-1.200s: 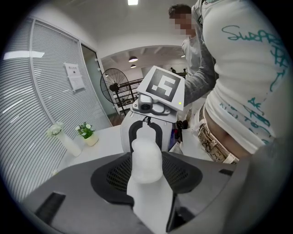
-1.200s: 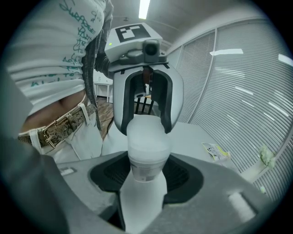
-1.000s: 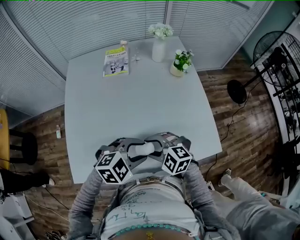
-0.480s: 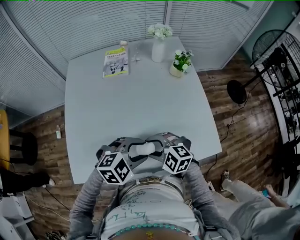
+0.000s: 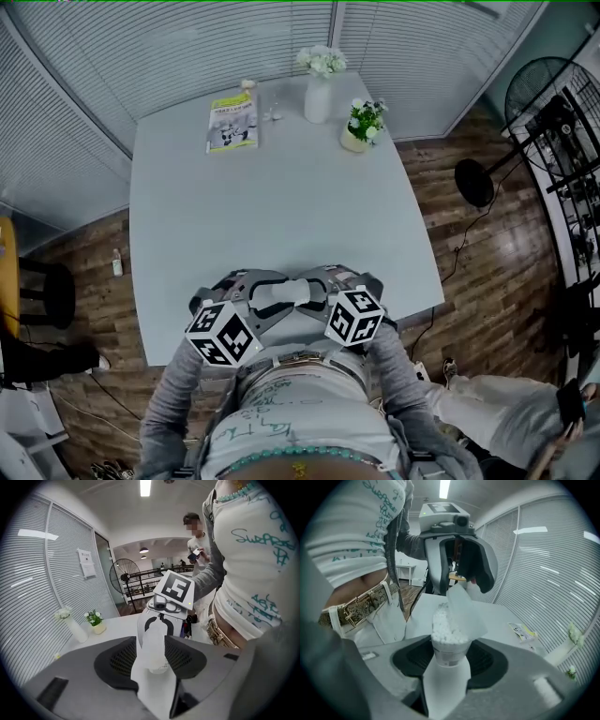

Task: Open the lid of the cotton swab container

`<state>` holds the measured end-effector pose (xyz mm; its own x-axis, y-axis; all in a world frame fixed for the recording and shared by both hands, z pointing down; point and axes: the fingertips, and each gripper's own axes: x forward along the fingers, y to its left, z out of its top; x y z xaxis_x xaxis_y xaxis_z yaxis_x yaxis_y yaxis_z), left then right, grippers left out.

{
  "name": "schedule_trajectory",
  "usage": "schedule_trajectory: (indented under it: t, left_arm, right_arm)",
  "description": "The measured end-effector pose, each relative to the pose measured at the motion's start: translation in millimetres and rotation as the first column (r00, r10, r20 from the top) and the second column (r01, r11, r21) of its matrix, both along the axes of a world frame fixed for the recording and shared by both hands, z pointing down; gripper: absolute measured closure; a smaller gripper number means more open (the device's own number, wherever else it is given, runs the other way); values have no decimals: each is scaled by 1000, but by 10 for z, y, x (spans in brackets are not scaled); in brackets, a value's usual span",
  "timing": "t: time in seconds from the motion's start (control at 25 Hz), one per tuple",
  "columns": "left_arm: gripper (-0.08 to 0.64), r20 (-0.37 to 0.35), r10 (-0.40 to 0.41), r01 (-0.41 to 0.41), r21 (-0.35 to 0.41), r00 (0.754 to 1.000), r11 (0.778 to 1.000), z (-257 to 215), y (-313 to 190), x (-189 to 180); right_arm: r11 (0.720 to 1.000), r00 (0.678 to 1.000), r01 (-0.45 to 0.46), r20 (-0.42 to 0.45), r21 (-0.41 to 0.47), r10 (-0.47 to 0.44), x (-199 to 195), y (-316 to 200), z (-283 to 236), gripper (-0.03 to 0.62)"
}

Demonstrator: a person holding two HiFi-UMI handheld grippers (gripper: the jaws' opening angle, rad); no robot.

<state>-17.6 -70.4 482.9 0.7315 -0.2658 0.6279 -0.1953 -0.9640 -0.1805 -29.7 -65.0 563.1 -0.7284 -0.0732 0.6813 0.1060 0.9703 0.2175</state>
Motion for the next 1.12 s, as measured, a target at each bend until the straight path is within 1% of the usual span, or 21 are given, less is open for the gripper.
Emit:
schedule_trajectory:
  t: [0.12, 0.28, 0.44, 0.8, 1.12]
  left_arm:
    - [419, -27, -15, 16, 9, 1000, 1000, -64, -35, -10]
    - [463, -48, -43, 45, 43, 998, 998, -149, -119, -26]
    - [486, -72, -75, 79, 49, 995, 996, -211, -203, -43]
    - [500, -108, -136, 142, 57, 985, 988, -239, -348, -106]
    - [500, -125, -150, 157, 43, 981, 987, -225, -356, -112]
  right_arm:
    - [1000, 1000, -7, 10, -8, 8, 7, -4, -10, 380]
    - [1000, 999, -7, 36, -25, 8, -2, 16, -46, 382]
    - [999, 997, -4, 76, -39, 7, -30, 38, -105, 382]
    - [997, 984, 4, 175, -83, 11, -111, 78, -231, 383]
    - [996, 986, -3, 166, -91, 18, -96, 79, -224, 385]
